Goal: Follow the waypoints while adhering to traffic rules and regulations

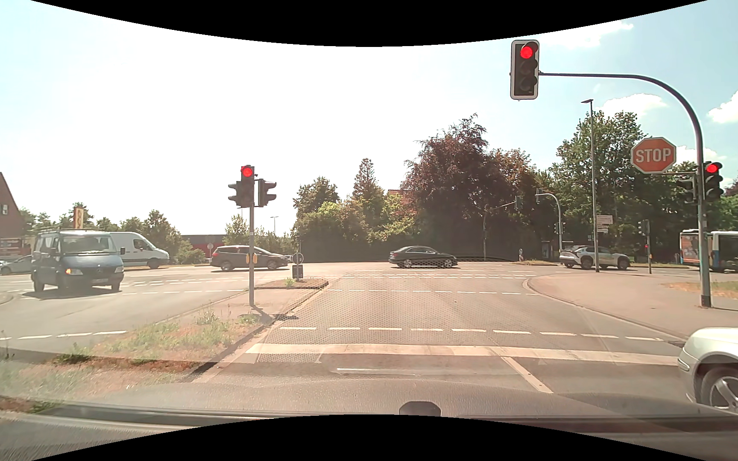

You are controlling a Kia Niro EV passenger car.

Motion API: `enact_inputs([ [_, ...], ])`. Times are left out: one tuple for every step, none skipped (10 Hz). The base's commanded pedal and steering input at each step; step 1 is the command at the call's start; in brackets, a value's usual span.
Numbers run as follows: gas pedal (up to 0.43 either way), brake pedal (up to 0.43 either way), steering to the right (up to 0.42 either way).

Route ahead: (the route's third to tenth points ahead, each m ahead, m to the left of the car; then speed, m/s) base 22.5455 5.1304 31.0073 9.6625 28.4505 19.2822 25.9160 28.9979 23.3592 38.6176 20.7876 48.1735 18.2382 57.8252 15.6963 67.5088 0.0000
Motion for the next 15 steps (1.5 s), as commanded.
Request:
enact_inputs([
  [0.0, 0.274, 0.0],
  [0.0, 0.274, 0.0],
  [0.0, 0.274, 0.0],
  [0.0, 0.274, 0.0],
  [0.0, 0.274, 0.0],
  [0.0, 0.274, 0.0],
  [0.0, 0.274, 0.0],
  [0.0, 0.274, 0.0],
  [0.0, 0.274, 0.0],
  [0.0, 0.274, 0.0],
  [0.0, 0.274, 0.0],
  [0.0, 0.274, 0.0],
  [0.0, 0.274, 0.0],
  [0.0, 0.274, 0.0],
  [0.0, 0.274, 0.0],
])
